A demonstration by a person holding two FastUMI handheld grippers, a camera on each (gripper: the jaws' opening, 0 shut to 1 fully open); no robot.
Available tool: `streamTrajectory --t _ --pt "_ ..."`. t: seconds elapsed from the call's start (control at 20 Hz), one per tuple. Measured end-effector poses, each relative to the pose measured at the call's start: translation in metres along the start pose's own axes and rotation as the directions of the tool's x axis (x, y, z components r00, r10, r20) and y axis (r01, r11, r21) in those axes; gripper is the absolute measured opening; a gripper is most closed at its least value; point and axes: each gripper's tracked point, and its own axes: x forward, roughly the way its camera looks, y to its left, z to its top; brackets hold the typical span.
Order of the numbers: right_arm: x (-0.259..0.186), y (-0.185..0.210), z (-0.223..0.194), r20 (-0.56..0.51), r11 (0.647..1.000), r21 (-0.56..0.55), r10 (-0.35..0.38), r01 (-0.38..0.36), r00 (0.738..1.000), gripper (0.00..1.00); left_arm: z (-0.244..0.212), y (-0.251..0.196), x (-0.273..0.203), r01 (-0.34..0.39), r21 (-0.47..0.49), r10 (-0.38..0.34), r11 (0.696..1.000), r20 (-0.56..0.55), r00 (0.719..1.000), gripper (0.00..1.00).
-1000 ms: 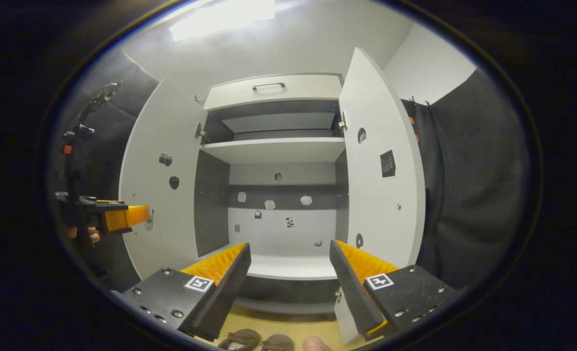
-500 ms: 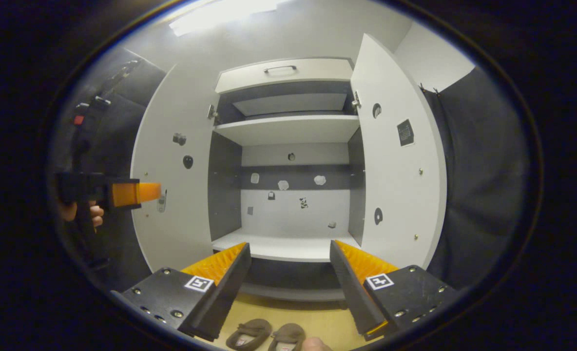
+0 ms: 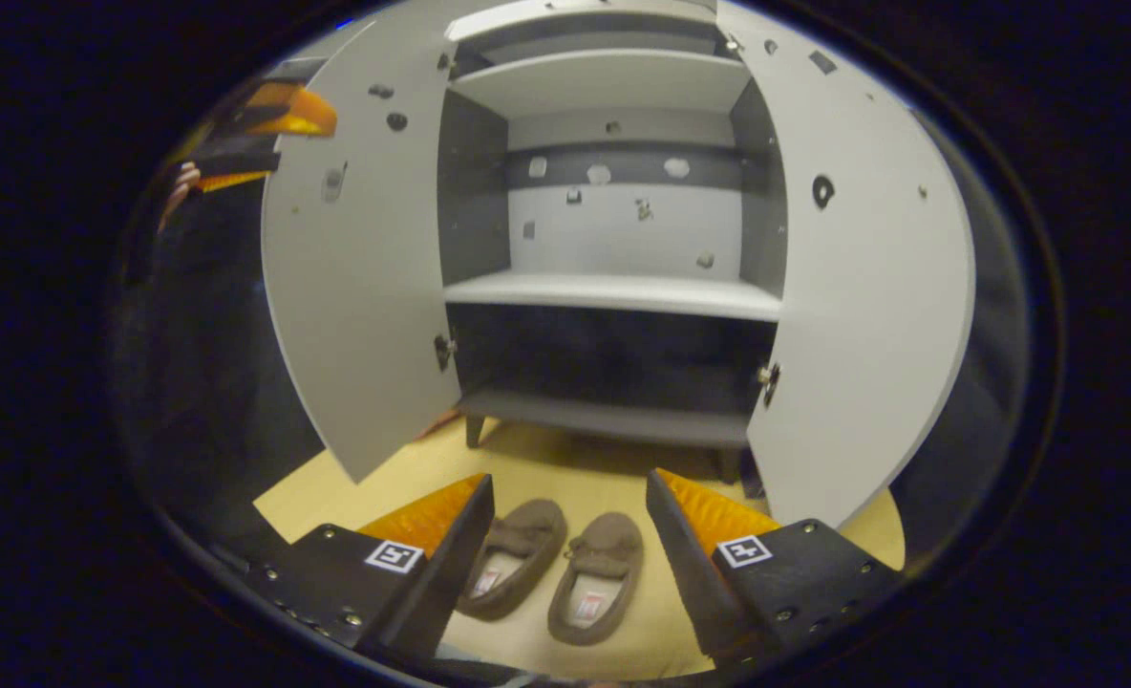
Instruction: Grab one shoe with the right hand and put it into the shoe cabinet, grab the other shoe with the left hand and put it into the shoe cabinet; then close the right door with the right hand and the left door with the left hand.
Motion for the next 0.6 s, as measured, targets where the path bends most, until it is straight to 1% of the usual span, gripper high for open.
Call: streamTrajectory --t 0.05,0.1,0.25,0.4,0.5,0.55,0.6 --pt "0.007 0.001 -0.015 -0.042 1.0 -0.001 0.008 -0.008 0.999 0.84 0.0 0.0 0.0 0.0 0.004 0.0 1.0 -0.001 1.0 0.94" --pt "0.013 0.002 -0.03 -0.08 1.0 -0.004 0.012 -0.012 0.997 0.81 -0.001 0.0 -0.001 -0.001 0.009 0.001 1.0 -0.004 1.0 0.94" --pt "0.032 0.007 -0.08 -0.177 1.0 0.008 0.021 -0.02 0.984 0.81 -0.001 0.002 -0.004 -0.003 0.016 0.003 1.0 0.0 1.0 0.94" --pt "0.053 0.01 -0.116 -0.258 0.999 0.033 0.032 -0.025 0.966 0.81 -0.004 0.009 -0.005 -0.021 0.019 0.021 1.0 -0.008 1.0 0.95" --pt "0.067 0.007 -0.136 -0.301 0.999 0.046 0.024 -0.01 0.953 0.79 -0.008 0.013 -0.005 -0.03 0.009 0.03 1.0 -0.019 0.999 0.94" --pt "0.075 0.005 -0.145 -0.319 0.999 0.051 0.014 0.003 0.947 0.8 -0.009 0.017 -0.005 -0.04 0.008 0.04 0.999 -0.024 0.999 0.93" --pt "0.082 0.002 -0.15 -0.339 0.998 0.055 0.005 0.015 0.941 0.81 -0.011 0.021 -0.006 -0.052 0.011 0.053 0.999 -0.03 0.998 0.95"
